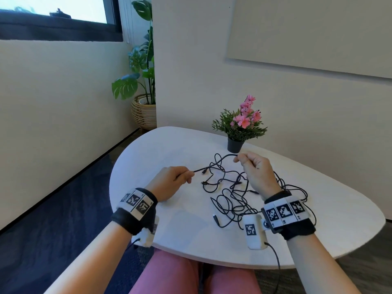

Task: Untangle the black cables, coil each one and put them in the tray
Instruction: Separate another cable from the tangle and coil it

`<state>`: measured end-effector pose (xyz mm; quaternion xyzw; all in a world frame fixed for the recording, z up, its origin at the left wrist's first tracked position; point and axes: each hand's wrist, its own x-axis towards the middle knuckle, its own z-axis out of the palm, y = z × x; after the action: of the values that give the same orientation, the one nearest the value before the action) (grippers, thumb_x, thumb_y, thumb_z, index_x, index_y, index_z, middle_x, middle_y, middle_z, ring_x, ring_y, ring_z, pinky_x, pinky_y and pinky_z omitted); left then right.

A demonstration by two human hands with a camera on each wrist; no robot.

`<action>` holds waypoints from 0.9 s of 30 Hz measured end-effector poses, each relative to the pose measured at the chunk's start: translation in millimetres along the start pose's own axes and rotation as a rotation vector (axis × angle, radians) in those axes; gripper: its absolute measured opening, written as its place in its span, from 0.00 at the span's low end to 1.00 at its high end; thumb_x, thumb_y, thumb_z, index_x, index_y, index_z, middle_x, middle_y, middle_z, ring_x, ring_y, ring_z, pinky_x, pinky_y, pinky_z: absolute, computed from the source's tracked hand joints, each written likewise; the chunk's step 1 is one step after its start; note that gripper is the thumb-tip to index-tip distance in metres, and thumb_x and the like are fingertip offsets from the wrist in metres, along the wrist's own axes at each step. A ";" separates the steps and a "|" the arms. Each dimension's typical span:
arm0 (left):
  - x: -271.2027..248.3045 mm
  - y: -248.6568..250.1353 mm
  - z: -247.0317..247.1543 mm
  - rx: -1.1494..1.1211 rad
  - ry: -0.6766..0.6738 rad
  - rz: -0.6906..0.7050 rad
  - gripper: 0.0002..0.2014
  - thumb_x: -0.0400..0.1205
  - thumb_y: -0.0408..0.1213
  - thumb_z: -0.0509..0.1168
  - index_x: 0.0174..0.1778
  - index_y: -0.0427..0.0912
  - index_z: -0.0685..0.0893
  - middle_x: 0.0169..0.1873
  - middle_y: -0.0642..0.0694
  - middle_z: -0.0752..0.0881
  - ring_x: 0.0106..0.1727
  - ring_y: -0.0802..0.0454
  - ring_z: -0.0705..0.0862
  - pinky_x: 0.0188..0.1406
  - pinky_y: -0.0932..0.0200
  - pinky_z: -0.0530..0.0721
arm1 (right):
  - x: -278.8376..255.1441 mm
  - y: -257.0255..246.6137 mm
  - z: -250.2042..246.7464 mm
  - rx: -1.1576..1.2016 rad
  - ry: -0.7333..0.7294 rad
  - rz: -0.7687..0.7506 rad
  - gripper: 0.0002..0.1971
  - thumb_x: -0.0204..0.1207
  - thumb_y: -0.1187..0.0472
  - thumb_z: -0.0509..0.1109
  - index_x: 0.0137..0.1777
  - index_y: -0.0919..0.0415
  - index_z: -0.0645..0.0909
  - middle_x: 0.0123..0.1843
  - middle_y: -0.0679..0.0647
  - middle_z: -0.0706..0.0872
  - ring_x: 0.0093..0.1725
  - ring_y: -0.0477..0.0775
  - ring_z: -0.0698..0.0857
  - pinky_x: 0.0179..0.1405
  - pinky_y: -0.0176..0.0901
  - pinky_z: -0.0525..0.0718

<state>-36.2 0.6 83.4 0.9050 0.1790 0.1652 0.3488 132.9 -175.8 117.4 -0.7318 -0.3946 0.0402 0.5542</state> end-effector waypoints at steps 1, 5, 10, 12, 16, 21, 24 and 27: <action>-0.5 -0.5 -0.4 -0.033 0.014 -0.006 0.16 0.86 0.48 0.56 0.32 0.54 0.79 0.31 0.52 0.81 0.34 0.55 0.77 0.36 0.65 0.77 | -1.4 0.7 -1.3 -0.014 0.002 0.000 0.12 0.84 0.61 0.61 0.44 0.61 0.83 0.15 0.33 0.74 0.22 0.32 0.75 0.29 0.28 0.65; 0.1 -3.7 -2.0 -0.055 0.119 -0.021 0.16 0.85 0.50 0.57 0.31 0.57 0.79 0.32 0.55 0.82 0.39 0.58 0.80 0.45 0.60 0.76 | -5.4 14.9 1.6 -0.014 0.039 0.046 0.12 0.84 0.58 0.61 0.44 0.60 0.84 0.16 0.32 0.74 0.21 0.34 0.74 0.31 0.36 0.70; 1.1 0.6 -7.3 -0.235 0.238 0.023 0.14 0.87 0.45 0.52 0.48 0.55 0.84 0.44 0.60 0.82 0.57 0.75 0.76 0.79 0.51 0.42 | -10.6 34.5 20.2 0.070 -0.001 0.180 0.13 0.84 0.57 0.60 0.40 0.53 0.83 0.14 0.42 0.66 0.19 0.44 0.65 0.25 0.44 0.76; 1.0 5.0 -10.8 -0.238 0.216 0.041 0.16 0.87 0.47 0.50 0.53 0.57 0.84 0.46 0.59 0.85 0.63 0.72 0.76 0.77 0.54 0.30 | -12.5 38.3 23.8 0.053 -0.001 0.199 0.13 0.84 0.56 0.60 0.39 0.52 0.82 0.13 0.42 0.66 0.17 0.42 0.65 0.25 0.36 0.68; -2.1 15.4 -13.3 -0.339 0.192 0.033 0.17 0.87 0.45 0.51 0.40 0.45 0.81 0.43 0.56 0.92 0.51 0.62 0.88 0.75 0.62 0.62 | -11.3 37.5 20.1 0.055 0.033 0.176 0.13 0.84 0.57 0.60 0.41 0.55 0.83 0.13 0.43 0.65 0.16 0.43 0.65 0.21 0.29 0.65; -0.5 30.2 -7.8 -1.048 0.350 -0.081 0.18 0.88 0.43 0.51 0.39 0.39 0.80 0.53 0.46 0.90 0.56 0.47 0.88 0.55 0.57 0.81 | -14.2 27.3 25.7 0.054 -0.084 0.064 0.11 0.81 0.60 0.65 0.40 0.58 0.86 0.32 0.56 0.87 0.29 0.43 0.81 0.36 0.38 0.77; 7.4 35.5 -4.2 -1.392 0.349 -0.096 0.21 0.89 0.45 0.46 0.35 0.40 0.75 0.66 0.40 0.83 0.67 0.48 0.82 0.71 0.50 0.75 | -20.2 28.1 37.6 0.039 -0.228 0.063 0.12 0.81 0.60 0.65 0.39 0.59 0.86 0.29 0.41 0.84 0.30 0.31 0.79 0.37 0.24 0.72; 9.2 41.1 -1.4 -1.485 0.289 -0.060 0.23 0.89 0.50 0.40 0.33 0.45 0.68 0.67 0.45 0.83 0.69 0.51 0.80 0.69 0.50 0.72 | -27.0 35.0 51.3 0.001 -0.319 0.083 0.14 0.81 0.56 0.64 0.35 0.48 0.85 0.31 0.50 0.83 0.32 0.40 0.76 0.39 0.36 0.74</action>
<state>-20.1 -23.0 114.3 0.3965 0.0890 0.3498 0.8441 107.6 -155.2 58.0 -0.7315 -0.4470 0.1789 0.4828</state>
